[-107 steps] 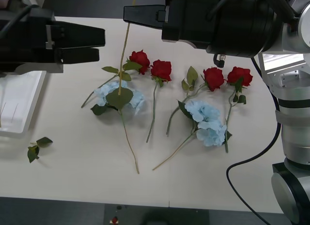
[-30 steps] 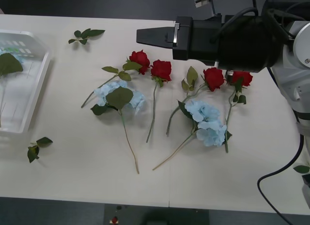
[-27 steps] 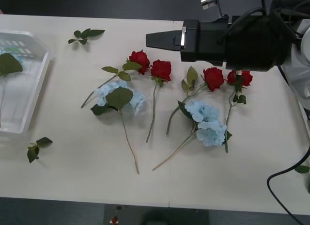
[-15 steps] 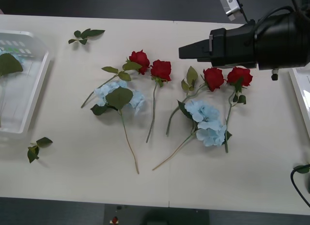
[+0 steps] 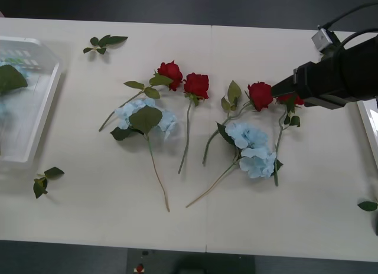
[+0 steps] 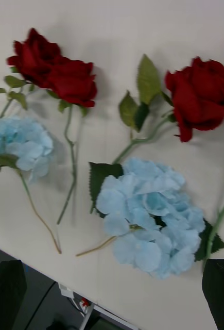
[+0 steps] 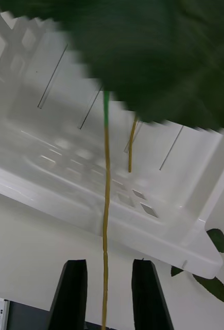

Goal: Put the red flowers into the right box and the blue flowers into the left box

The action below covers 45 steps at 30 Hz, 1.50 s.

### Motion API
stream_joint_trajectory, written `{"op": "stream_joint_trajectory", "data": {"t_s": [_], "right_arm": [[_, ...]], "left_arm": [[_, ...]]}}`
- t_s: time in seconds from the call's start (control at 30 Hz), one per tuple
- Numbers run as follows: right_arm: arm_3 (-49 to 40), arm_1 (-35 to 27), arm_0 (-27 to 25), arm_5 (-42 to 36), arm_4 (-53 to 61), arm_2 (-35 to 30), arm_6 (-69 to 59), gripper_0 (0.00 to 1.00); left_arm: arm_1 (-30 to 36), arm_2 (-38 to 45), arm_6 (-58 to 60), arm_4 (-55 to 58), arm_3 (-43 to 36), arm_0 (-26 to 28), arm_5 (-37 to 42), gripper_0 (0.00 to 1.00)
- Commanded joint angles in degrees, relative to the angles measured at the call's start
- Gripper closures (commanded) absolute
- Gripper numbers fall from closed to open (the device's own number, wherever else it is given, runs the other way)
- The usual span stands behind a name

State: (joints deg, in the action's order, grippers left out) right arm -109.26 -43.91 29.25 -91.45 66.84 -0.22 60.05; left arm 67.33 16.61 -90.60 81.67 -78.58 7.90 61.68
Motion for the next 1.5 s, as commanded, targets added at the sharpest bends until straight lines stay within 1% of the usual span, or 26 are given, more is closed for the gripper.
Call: {"op": "stream_joint_trajectory", "data": {"t_s": [0.03, 0.1, 0.17, 0.2, 0.23, 0.27, 0.37, 0.47, 0.57, 0.77, 0.83, 0.87, 1.0, 1.23, 1.5], "right_arm": [[-1.74, -0.91, -1.47, -1.71, -5.05, -0.22, -6.08, 0.0], [-1.48, -0.83, -2.26, -2.5, -7.25, -0.13, -7.67, 0.0], [-0.6, -0.83, -2.79, -2.85, -9.36, -0.04, -7.84, 0.0], [0.37, -0.65, -2.7, -2.76, -10.59, 0.58, -7.49, 0.0], [1.42, -0.65, -2.7, -2.41, -11.9, 1.1, -7.31, 0.0], [1.95, -0.74, -2.7, -2.06, -12.61, 1.63, -7.14, 0.0], [4.59, -0.74, -2.35, 0.22, -16.12, 4.44, -6.52, 0.0], [7.14, -0.65, -1.56, 2.51, -19.2, 7.43, -5.73, 0.0], [8.89, -0.39, -0.51, 4.09, -22.1, 10.24, -5.12, 0.0], [14.78, 1.37, 1.78, 7.69, -25.44, 14.37, -3.8, 0.0], [16.89, 2.07, 2.66, 9.19, -26.76, 15.69, -3.36, 0.0], [18.21, 2.69, 3.36, 10.24, -27.72, 16.57, -3.18, 0.0], [22.25, 4.71, 4.77, 12.09, -29.57, 17.27, -2.66, 0.0], [28.14, 7.88, 6.88, 14.99, -33.09, 18.24, -0.9, 0.0], [33.15, 11.13, 7.14, 18.94, -36.87, 18.42, 0.42, 0.0]], "left_arm": [[1.66, 1.68, -2.66, -0.98, -0.17, 0.71, -0.5, 0.5], [1.57, 1.76, -2.92, -0.72, -0.17, 0.71, -0.68, 0.44], [1.66, 2.03, -3.18, 0.25, -0.17, 0.71, -0.68, 0.35], [1.66, 2.47, -3.45, 1.13, -0.17, 0.8, -0.68, 0.23], [1.66, 2.73, -3.8, 2.18, -0.17, 0.71, -0.68, 0.08], [1.66, 2.91, -4.06, 2.8, -0.17, 0.71, -0.68, 0.0], [1.66, 4.22, -7.14, 6.49, -0.17, 0.8, -0.59, 0.0], [1.84, 5.19, -7.75, 9.65, -1.22, 0.71, -0.5, 0.0], [2.45, 5.54, -7.58, 10.18, -4.03, -0.08, -0.5, 0.0], [2.71, 5.37, -7.4, 6.75, -7.99, -4.39, -0.5, 0.0], [2.71, 3.61, -7.32, 3.68, -9.4, -7.46, -0.5, 0.0], [2.71, 1.76, -7.23, 1.65, -10.01, -9.84, -0.5, 0.0], [2.71, -2.46, -6.96, -2.65, -11.24, -14.32, -1.12, 0.0], [2.71, -10.45, -6.52, -10.04, -12.91, -18.45, -5.69, 0.0], [2.1, -24.08, -5.65, -17.51, -13.0, -26.45, -12.28, 0.0]]}}
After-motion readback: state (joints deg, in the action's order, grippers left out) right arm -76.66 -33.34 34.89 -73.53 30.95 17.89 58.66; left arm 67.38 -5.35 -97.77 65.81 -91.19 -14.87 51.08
